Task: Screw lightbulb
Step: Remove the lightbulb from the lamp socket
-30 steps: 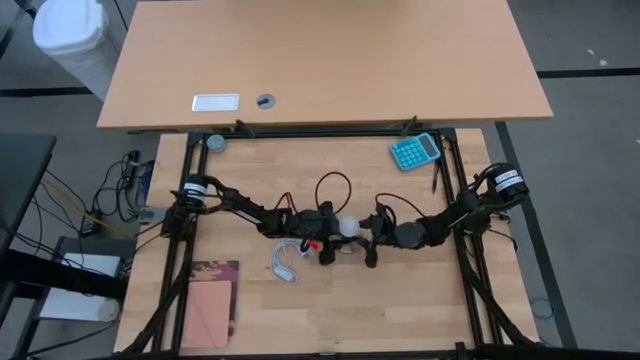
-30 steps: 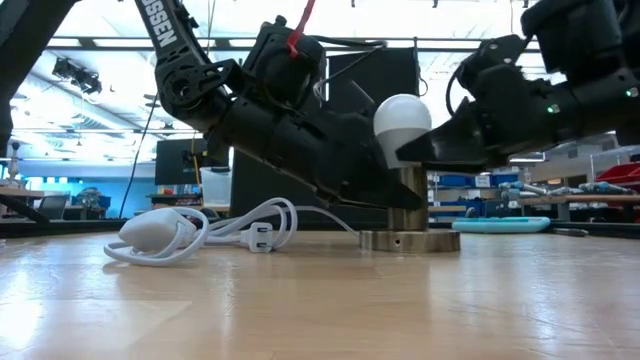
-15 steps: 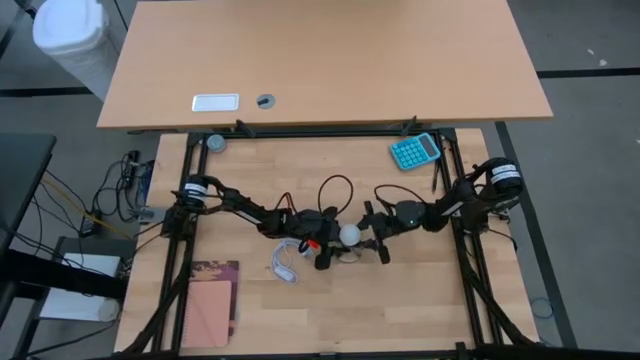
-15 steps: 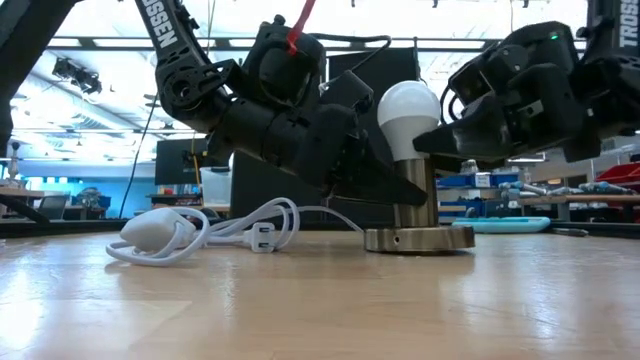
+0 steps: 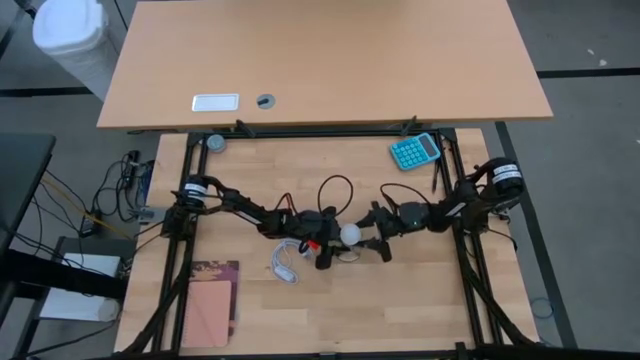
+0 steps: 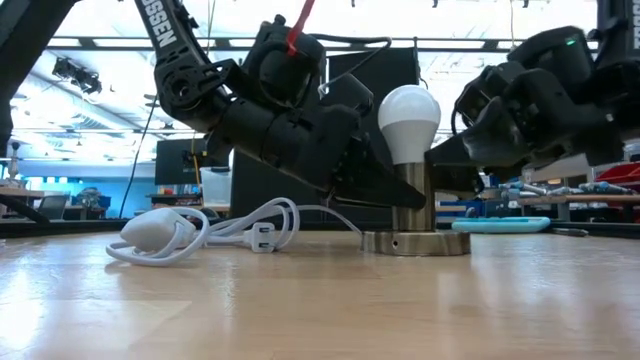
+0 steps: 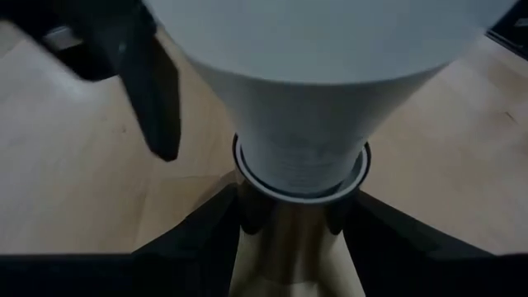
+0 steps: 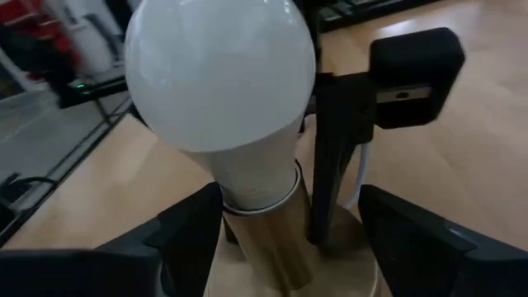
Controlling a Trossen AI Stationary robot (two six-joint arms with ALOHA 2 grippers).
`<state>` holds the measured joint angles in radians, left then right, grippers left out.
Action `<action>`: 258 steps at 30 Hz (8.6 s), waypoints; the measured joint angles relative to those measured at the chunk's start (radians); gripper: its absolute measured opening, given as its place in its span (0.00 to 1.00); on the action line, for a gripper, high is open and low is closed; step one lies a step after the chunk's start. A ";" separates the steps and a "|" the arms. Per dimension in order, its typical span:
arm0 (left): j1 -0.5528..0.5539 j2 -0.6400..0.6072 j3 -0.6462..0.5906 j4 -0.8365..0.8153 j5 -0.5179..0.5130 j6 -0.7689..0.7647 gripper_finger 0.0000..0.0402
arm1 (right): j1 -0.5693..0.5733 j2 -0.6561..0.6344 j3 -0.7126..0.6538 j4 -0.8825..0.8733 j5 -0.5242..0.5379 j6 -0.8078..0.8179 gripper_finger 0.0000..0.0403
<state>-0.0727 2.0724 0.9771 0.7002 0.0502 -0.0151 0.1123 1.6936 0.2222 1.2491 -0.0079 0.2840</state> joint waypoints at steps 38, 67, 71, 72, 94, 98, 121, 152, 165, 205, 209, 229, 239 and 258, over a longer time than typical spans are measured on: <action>0.000 -0.001 0.001 -0.012 -0.298 -0.184 0.51 | 0.251 0.006 0.293 -0.481 0.920 0.181 0.59; 0.001 -0.001 0.002 0.002 -0.009 0.030 0.51 | 0.197 0.006 0.065 -0.046 0.454 -0.111 0.40; 0.000 0.000 0.000 0.008 0.078 0.076 0.51 | 0.129 0.008 0.064 -0.014 0.197 -0.223 0.40; -0.001 0.000 0.000 0.011 0.092 0.082 0.51 | 0.106 0.008 0.065 -0.011 0.126 -0.242 0.40; -0.001 0.000 0.000 0.014 0.001 -0.004 0.51 | -0.055 -0.030 0.074 -0.102 -0.122 -0.117 0.69; -0.002 0.000 0.000 0.007 -0.065 -0.040 0.51 | 0.030 -0.091 0.043 -0.156 0.062 -0.119 0.71; -0.002 -0.002 0.001 -0.026 -0.321 -0.138 0.50 | 0.318 -0.095 0.282 -0.642 0.901 0.229 0.65; -0.022 -0.002 0.001 -0.039 -0.364 -0.167 0.50 | 0.269 0.154 0.352 -0.334 1.020 0.054 0.57; -0.022 -0.002 0.001 -0.039 -0.344 -0.153 0.50 | 0.267 0.154 0.352 -0.338 1.003 0.027 0.57; -0.020 0.003 -0.002 0.021 0.067 0.066 0.50 | 0.038 0.153 0.117 0.154 -0.124 -0.268 0.45; -0.019 0.003 -0.002 0.023 0.052 0.049 0.50 | -0.023 0.153 0.130 0.130 -0.245 -0.280 0.45; -0.021 0.000 0.001 -0.039 -0.131 0.003 0.57 | -0.004 0.153 0.131 0.077 -0.007 -0.225 0.56; -0.019 -0.009 0.002 -0.103 -0.165 0.030 0.57 | 0.004 0.071 0.058 0.079 0.080 -0.224 0.67; -0.019 -0.016 0.000 -0.001 -0.146 -0.077 0.63 | 0.188 -0.011 0.038 -0.083 0.440 -0.136 0.66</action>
<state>-0.0921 2.0567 0.9775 0.6991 -0.0959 -0.0917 0.2999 1.6821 0.2600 1.1660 0.4324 0.1483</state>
